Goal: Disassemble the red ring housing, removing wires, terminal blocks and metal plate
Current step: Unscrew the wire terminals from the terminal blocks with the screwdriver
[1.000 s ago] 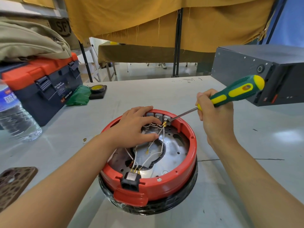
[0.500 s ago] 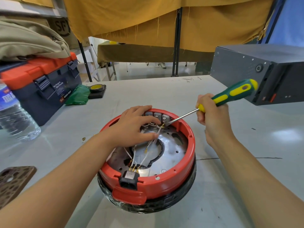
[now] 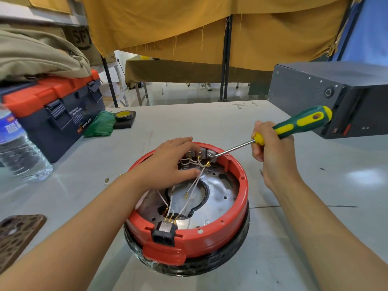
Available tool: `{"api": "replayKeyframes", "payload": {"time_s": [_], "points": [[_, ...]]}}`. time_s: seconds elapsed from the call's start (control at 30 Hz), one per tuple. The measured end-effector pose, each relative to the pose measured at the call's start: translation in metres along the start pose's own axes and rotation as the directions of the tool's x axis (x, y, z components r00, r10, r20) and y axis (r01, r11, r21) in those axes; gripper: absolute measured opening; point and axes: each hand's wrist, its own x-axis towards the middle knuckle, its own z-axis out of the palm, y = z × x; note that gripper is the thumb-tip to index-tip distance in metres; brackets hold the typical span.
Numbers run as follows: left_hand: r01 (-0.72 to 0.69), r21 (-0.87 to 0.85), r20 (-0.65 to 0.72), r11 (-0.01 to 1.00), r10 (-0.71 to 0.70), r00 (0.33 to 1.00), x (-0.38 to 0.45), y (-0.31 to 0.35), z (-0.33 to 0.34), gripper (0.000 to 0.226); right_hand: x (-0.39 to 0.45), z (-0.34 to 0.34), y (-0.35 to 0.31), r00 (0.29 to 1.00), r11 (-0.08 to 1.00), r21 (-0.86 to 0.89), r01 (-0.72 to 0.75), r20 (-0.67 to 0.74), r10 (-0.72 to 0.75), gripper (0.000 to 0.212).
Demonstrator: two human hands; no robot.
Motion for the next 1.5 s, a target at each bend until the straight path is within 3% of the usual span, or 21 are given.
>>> {"api": "replayKeyframes", "payload": {"time_s": [0.2, 0.4, 0.83, 1.17, 1.5], "points": [[0.036, 0.022, -0.040, 0.999, -0.035, 0.999, 0.002, 0.004, -0.008, 0.050, -0.003, 0.001, -0.004, 0.997, 0.997, -0.030, 0.069, 0.038, -0.067, 0.034], [0.061, 0.156, 0.092, 0.986, -0.076, 0.993, -0.002, 0.005, -0.012, 0.066, -0.006, 0.002, -0.008, 0.990, 0.992, -0.037, 0.120, 0.078, -0.116, 0.030], [0.013, 0.096, 0.109, 0.995, -0.023, 0.994, -0.009, 0.002, -0.005, 0.074, -0.005, 0.002, -0.009, 0.978, 0.976, -0.104, 0.192, 0.100, -0.182, 0.029], [-0.024, 0.040, 0.255, 0.999, 0.013, 0.967, -0.005, 0.002, -0.014, 0.072, -0.008, 0.003, -0.007, 0.953, 0.938, -0.196, 0.286, 0.164, -0.257, 0.035], [-0.065, 0.050, 0.138, 0.997, 0.058, 0.989, -0.006, 0.005, 0.002, 0.054, -0.015, 0.003, -0.013, 0.898, 0.866, -0.268, 0.422, 0.254, -0.358, 0.030]]}}
